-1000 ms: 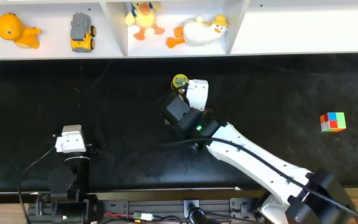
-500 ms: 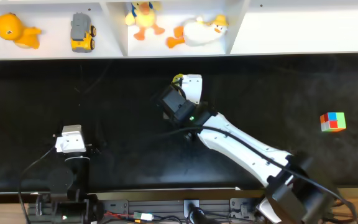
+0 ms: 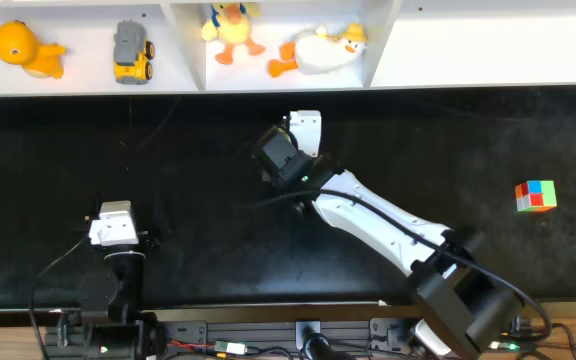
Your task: Store Toys
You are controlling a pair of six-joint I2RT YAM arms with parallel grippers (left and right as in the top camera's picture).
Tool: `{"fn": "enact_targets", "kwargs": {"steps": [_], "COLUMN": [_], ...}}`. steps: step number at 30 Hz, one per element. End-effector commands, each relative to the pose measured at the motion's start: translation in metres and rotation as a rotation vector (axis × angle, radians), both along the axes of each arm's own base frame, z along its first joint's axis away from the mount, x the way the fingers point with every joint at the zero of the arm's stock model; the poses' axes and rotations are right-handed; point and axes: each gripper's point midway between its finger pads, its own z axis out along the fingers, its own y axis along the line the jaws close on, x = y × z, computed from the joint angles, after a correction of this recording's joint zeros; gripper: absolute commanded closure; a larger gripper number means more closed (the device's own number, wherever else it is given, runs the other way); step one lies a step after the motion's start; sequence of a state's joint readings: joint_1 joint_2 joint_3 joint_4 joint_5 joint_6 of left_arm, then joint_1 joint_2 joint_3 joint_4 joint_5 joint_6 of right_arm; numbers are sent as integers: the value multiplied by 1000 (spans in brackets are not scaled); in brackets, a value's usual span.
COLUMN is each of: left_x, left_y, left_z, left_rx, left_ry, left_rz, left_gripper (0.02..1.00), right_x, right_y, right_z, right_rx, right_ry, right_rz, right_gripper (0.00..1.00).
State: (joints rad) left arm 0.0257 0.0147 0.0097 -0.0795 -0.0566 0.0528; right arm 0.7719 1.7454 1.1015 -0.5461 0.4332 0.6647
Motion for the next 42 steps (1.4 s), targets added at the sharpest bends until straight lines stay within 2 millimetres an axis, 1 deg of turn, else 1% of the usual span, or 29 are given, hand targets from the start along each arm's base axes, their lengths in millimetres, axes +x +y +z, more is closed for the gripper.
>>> {"fn": "enact_targets", "kwargs": {"steps": [1,5,14,21,32,35,38,42], "left_x": [0,0,0,0,0,0,0,0], "left_y": [-2,-2,-2,-2,-2,-2,-2,-2], "left_z": [1,1,1,1,1,1,1,1], "left_rx": [11,11,11,11,11,11,11,11], "left_ry": [-7,-7,-7,-7,-7,-7,-7,-7], "left_rz": [-8,-8,-8,-8,-8,-8,-8,-8], "left_gripper": [20,20,20,20,20,20,20,20], "right_x": [8,10,19,19,25,26,24,21], "right_y": [8,16,22,19,9,9,11,13], "right_z": [0,-6,-12,-21,-22,-25,-30,-35], "right_rx": [-4,-15,-27,-42,-27,-17,-11,-8], "right_ry": [-8,10,15,36,47,57,74,91], "right_rz": [30,96,100,92,54,55,62,69], "right_gripper": [18,12,9,16,25,29,42,108]}}
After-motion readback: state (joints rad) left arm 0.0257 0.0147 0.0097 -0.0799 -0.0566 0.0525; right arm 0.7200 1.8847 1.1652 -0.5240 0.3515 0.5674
